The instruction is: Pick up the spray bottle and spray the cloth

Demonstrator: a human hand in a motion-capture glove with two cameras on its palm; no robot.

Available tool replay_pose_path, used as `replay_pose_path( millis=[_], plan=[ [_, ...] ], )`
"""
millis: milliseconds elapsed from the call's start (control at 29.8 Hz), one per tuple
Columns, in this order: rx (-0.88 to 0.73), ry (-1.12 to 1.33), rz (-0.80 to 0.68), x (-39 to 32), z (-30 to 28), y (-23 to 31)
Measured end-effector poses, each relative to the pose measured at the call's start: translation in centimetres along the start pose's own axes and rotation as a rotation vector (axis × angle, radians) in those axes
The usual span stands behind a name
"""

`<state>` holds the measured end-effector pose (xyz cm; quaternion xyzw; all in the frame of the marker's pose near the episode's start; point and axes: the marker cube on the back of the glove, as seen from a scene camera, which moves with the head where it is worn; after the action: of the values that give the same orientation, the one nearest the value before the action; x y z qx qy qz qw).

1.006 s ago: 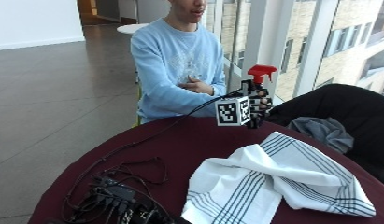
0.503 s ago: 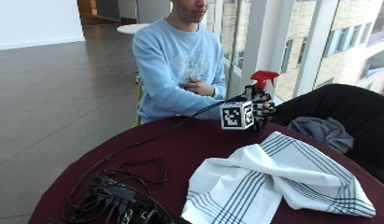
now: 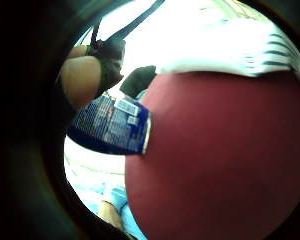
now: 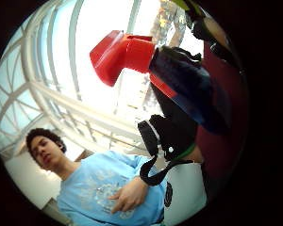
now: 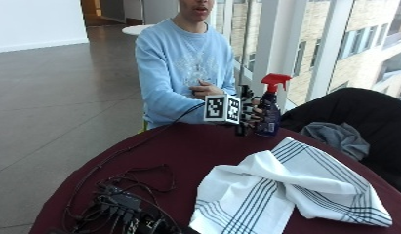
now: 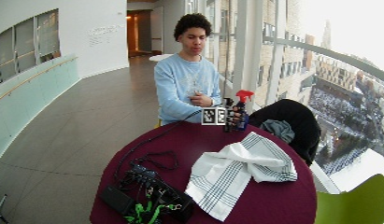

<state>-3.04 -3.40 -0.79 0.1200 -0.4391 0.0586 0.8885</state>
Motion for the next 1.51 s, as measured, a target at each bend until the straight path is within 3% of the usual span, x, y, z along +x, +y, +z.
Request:
replay_pose_path(
  millis=[369,537,905,1509],
  plan=[
    [-0.005,0.538,0.111,0.8,-10.5,10.2],
    [0.000,0.669,0.147,1.0,-14.4,14.1],
    [0.023,0.758,0.197,2.2,-21.2,20.0],
    [-0.031,0.814,0.205,3.9,-23.0,22.5]
  ],
)
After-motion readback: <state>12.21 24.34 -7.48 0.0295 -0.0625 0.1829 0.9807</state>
